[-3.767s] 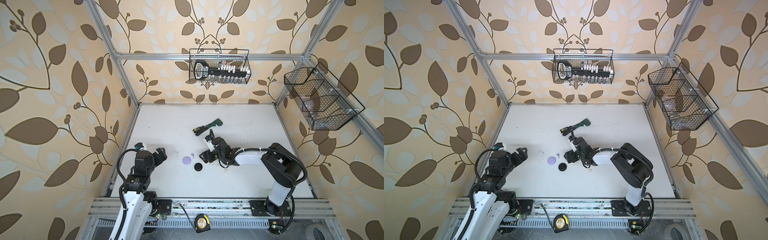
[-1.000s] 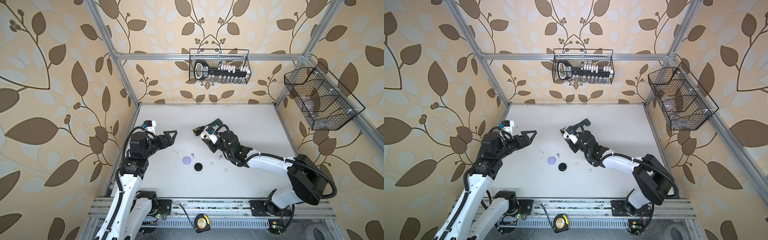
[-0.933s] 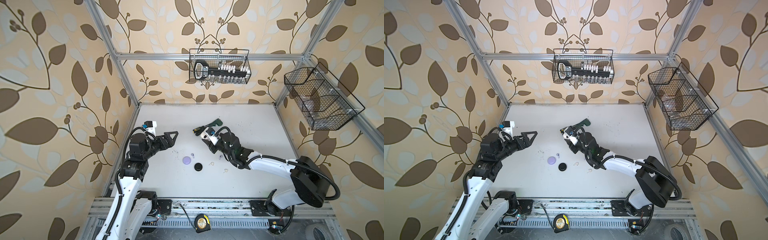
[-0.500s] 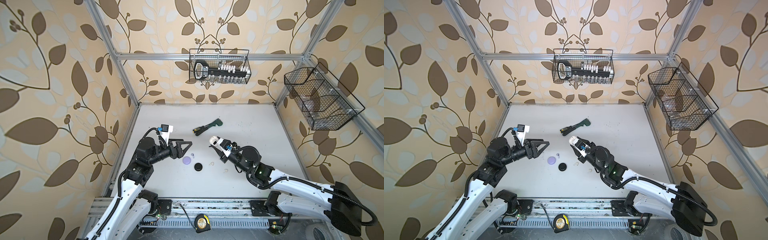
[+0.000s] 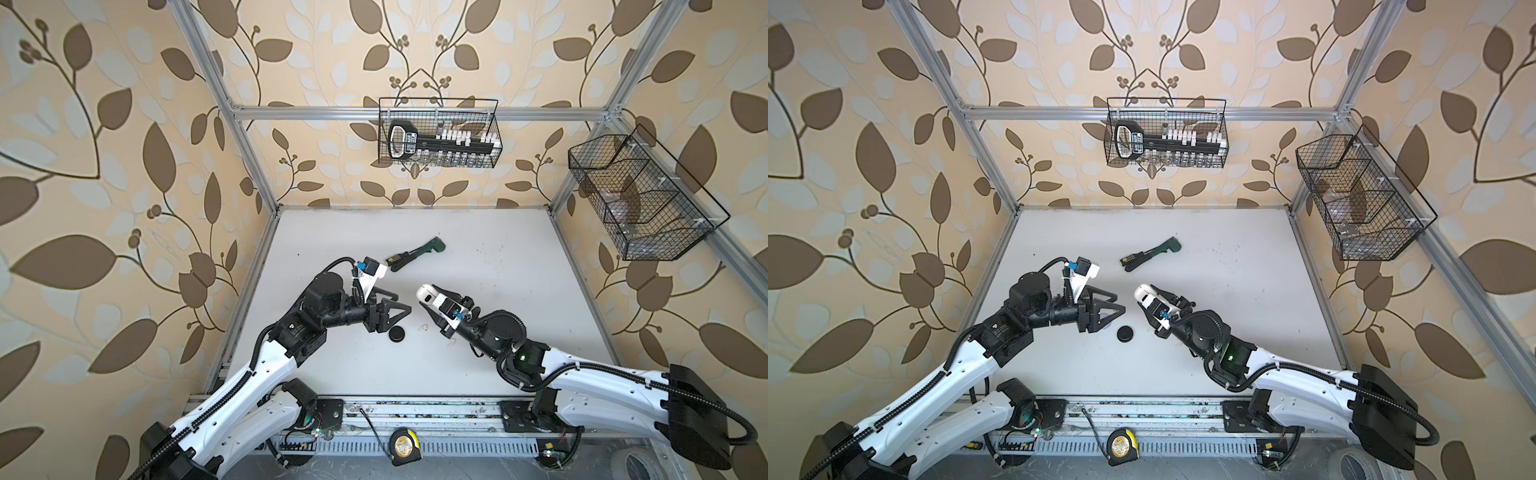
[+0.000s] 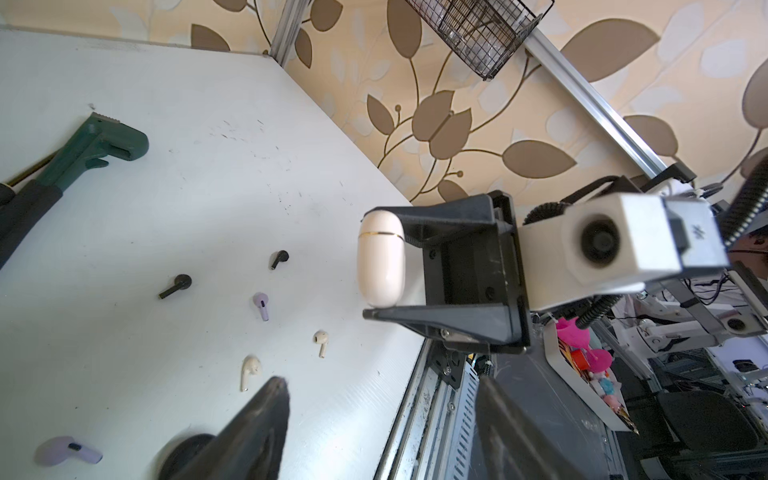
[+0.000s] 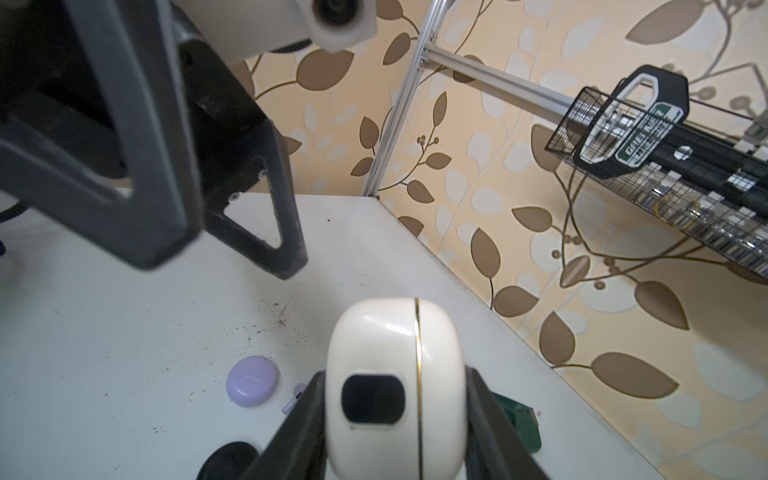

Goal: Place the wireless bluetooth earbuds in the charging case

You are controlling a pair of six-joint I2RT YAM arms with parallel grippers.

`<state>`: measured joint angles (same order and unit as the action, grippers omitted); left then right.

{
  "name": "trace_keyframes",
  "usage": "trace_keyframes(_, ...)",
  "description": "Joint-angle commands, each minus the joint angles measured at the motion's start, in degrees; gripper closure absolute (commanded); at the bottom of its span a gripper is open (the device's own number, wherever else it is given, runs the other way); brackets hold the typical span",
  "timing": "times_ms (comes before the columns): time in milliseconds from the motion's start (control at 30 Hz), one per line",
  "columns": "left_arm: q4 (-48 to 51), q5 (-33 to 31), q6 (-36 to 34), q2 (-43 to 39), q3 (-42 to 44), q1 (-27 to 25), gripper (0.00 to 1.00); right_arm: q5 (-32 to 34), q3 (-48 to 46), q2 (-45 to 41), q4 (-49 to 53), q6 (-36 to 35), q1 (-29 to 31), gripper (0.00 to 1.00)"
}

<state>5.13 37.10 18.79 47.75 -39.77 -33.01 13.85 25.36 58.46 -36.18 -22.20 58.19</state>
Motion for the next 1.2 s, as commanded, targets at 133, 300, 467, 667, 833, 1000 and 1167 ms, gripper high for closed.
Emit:
trace_keyframes(133,-0.25,-2.56,-3.54,0.33,-2.75,-2.22,0.32,1.15,-0.4,2.38,-7.91,-2.97,2.69,0.95)
trace_keyframes(300,0.98,-3.97,-4.19,1.97,-4.3,-2.58,0.36,1.01,0.31,4.58,-10.88,-3.9,3.45,0.96)
trace_keyframes(467,0.69,-4.92,-4.59,3.44,-5.14,-2.75,0.4,0.87,1.36,5.08,-10.56,-4.41,3.76,0.97)
trace_keyframes(667,0.68,-5.89,-5.21,4.72,-7.14,-2.73,0.49,0.21,1.43,4.61,-10.98,-6.01,3.99,0.97)
trace_keyframes(833,0.06,-5.27,-4.95,5.21,-7.49,-2.76,0.5,-0.07,1.48,3.08,-9.47,-6.05,4.12,0.97)
trace_keyframes(1000,-0.2,-5.36,-4.58,5.03,-6.29,-2.84,0.5,-1.87,0.29,3.59,-12.09,-5.23,4.76,0.97)
trace_keyframes(1167,-0.38,-4.84,-4.96,6.26,-6.2,-3.03,0.52,0.38,1.78,5.4,-12.91,-5.09,6.29,0.98)
